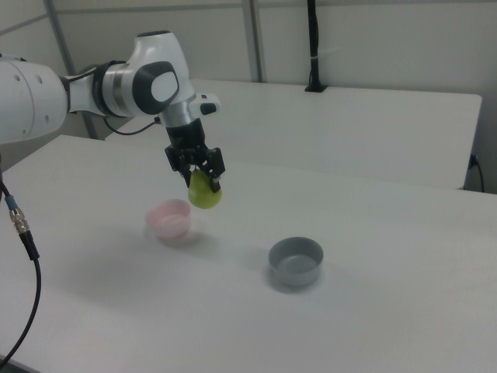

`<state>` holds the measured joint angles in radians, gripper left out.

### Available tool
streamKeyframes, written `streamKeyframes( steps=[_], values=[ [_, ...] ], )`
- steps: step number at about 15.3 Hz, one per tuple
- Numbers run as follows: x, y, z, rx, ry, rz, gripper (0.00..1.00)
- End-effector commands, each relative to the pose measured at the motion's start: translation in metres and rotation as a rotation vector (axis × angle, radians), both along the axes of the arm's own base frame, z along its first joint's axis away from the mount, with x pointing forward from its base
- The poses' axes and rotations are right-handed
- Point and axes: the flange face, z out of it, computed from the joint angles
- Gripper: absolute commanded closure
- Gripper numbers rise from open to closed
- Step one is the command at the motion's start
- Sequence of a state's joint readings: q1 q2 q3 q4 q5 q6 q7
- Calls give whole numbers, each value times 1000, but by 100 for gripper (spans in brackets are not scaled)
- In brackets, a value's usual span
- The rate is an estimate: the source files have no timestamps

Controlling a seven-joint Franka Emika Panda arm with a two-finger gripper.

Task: Pick up a pear from the bowl
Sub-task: 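Lift the pear out of the pink bowl and carry it beside the bowl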

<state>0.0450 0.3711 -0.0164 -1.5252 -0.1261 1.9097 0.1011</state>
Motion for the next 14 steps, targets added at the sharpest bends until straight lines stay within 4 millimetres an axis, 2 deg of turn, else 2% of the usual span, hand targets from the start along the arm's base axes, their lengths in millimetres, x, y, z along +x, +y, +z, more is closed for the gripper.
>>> streamKeyframes(
  steps=[1, 3, 9, 14],
  values=[
    [5, -8, -15, 1, 1, 14, 43],
    [11, -8, -34, -2, 9, 17, 43],
    [21, -7, -65, 1, -6, 21, 42],
    [25, -23, -86, -12, 0, 8, 41]
  ],
)
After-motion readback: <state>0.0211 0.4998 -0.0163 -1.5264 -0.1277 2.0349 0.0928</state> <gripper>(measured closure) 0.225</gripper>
